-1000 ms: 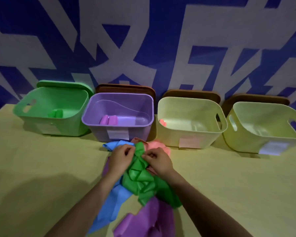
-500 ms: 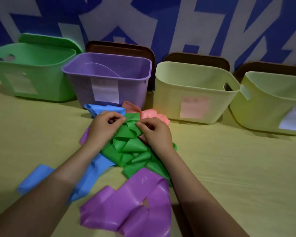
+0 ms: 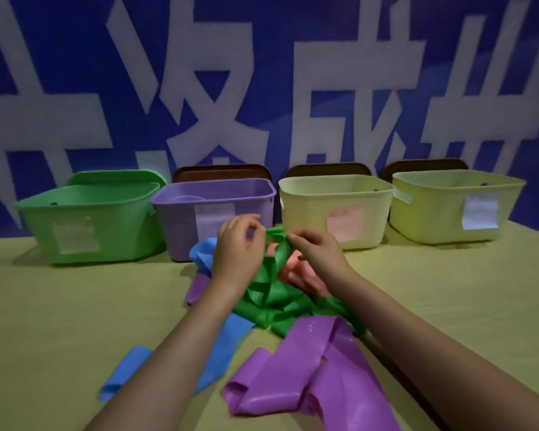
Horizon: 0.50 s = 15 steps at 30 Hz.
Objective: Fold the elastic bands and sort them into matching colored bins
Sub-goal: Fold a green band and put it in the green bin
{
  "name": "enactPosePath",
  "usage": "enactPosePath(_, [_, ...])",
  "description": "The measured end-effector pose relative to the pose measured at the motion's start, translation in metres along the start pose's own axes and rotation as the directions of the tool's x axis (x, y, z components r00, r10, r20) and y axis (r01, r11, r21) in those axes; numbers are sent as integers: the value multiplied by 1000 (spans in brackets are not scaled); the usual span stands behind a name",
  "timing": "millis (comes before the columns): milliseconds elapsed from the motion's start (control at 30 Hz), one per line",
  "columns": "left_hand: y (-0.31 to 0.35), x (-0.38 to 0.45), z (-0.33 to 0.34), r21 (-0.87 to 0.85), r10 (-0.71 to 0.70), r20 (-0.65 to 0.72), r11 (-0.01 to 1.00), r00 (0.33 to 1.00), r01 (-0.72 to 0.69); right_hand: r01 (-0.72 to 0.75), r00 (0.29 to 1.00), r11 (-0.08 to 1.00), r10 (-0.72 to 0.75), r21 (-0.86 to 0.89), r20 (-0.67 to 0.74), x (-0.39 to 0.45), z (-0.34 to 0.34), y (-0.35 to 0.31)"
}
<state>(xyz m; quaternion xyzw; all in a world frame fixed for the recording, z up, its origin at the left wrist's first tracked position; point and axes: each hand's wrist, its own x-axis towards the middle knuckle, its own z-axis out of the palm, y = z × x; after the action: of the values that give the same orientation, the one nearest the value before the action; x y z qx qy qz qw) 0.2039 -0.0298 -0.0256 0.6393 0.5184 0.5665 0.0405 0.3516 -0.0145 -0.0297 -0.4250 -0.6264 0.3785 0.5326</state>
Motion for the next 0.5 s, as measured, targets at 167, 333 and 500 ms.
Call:
enactPosePath(167, [9,-4,4,-267,-211,114,935,971,235,-307,952,867,275,392,136,-3,7,-10])
enactPosePath(333, [4,3,-1,-332,-352,194,855,916,399,-413,909,847,360,335,210,-6,11,-10])
enactPosePath(500, [0,4,-6,-402,-419,252,774,872,489,-33,988,999,34,-6,148,-11,-1,-12])
